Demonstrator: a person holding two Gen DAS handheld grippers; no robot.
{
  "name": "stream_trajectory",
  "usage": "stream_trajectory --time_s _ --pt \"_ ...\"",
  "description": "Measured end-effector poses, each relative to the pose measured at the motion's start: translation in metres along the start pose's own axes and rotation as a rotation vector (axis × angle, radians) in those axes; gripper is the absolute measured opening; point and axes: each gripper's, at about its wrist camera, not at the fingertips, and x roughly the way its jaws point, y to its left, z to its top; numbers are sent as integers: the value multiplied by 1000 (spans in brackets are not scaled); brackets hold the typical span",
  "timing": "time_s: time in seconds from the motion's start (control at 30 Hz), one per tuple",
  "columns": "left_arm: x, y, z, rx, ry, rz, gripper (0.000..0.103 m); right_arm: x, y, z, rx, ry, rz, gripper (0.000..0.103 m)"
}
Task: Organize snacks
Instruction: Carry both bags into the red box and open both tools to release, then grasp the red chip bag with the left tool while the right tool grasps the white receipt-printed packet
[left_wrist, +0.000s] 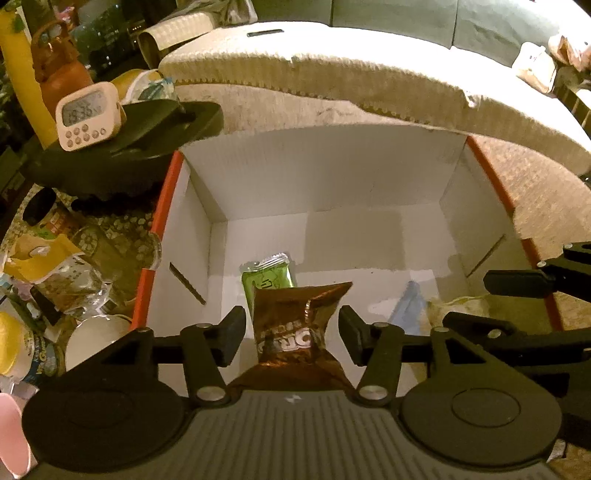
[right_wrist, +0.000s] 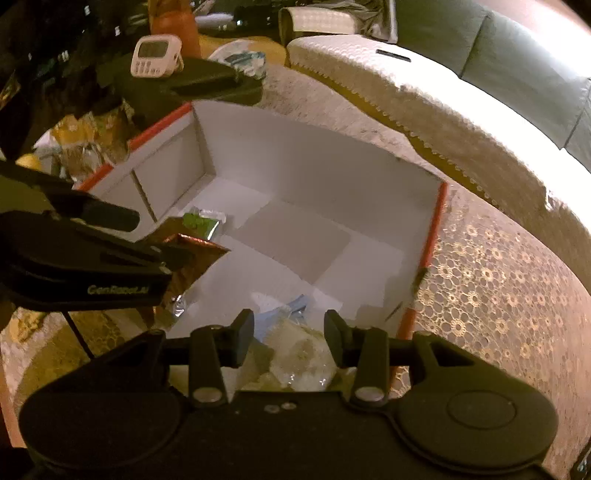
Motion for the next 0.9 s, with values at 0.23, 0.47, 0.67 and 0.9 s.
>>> stream_trajectory --time_s 0.23,0.47,0.67,0.9 --pt "-33 -7 -3 13 -47 -13 59 -36 -6 -4 53 -45 32 43" --pt "-71 -15 -11 20 -94 -28 63 -76 -7 -12 85 -102 43 53" --pt "-104 -24 -24 44 -136 -42 68 -107 -9 -25 107 -143 43 59" --pt "-140 -36 -41 55 -185 -50 71 -141 -9 -45 121 -186 47 71"
